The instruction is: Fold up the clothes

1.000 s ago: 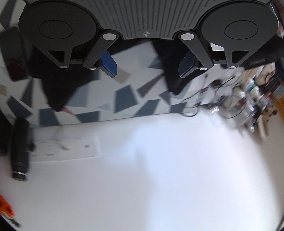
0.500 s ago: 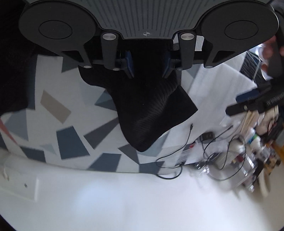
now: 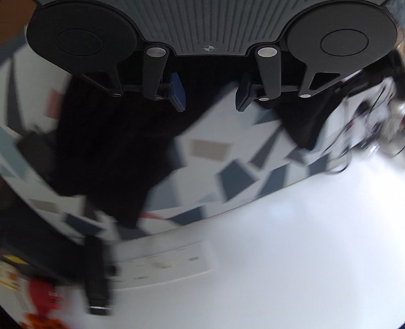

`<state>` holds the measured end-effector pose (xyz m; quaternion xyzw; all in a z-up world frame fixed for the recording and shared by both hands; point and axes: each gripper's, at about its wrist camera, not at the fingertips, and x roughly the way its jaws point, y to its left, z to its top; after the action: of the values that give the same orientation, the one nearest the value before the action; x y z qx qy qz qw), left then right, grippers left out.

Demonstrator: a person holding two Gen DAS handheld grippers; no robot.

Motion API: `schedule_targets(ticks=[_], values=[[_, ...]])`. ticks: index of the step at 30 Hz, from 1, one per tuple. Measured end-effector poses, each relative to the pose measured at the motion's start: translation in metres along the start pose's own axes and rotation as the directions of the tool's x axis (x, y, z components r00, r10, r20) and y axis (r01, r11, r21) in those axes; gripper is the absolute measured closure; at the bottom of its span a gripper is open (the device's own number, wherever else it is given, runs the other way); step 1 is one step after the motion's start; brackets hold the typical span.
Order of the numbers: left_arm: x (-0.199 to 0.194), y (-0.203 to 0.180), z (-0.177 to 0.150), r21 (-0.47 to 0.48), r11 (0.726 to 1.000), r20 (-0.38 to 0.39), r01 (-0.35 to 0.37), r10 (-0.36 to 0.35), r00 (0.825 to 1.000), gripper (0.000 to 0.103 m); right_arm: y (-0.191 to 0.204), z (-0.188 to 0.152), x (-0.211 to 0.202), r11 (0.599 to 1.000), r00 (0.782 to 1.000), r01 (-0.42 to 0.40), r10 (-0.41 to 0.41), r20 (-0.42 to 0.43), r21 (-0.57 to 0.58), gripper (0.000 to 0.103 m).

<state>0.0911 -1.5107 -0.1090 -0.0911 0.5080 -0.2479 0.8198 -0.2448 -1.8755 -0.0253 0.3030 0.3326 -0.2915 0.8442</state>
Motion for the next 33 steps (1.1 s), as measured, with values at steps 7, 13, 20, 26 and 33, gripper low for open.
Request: schedule_targets(ticks=[7, 13, 20, 26, 33], values=[[0.006, -0.018, 0.000, -0.036, 0.998, -0.052, 0.053, -0.055, 0.997, 0.010, -0.044, -0.006, 0.009, 0.987, 0.998, -0.040, 0.047, -0.042, 0.157, 0.061], [0.020, -0.039, 0.010, -0.018, 1.000, -0.037, 0.001, -0.001, 0.999, 0.027, -0.015, -0.007, 0.032, 0.991, 0.982, -0.123, 0.128, -0.142, 0.045, 0.039], [-0.006, -0.025, 0.016, -0.027, 1.000, 0.041, 0.003, -0.002, 0.999, 0.086, -0.010, -0.006, 0.052, 0.977, 0.963, -0.163, 0.188, -0.194, 0.137, 0.088], [-0.104, 0.019, 0.017, -0.105, 0.993, 0.235, 0.044, -0.019, 0.972, 0.087, 0.010, 0.020, 0.016, 0.945, 0.951, -0.308, 0.310, -0.002, 0.107, 0.089], [-0.186, 0.066, -0.019, -0.186, 0.980, 0.335, -0.072, 0.132, 0.933, 0.086, 0.042, 0.048, 0.002, 0.908, 0.901, -0.416, 0.405, 0.152, 0.050, 0.089]])
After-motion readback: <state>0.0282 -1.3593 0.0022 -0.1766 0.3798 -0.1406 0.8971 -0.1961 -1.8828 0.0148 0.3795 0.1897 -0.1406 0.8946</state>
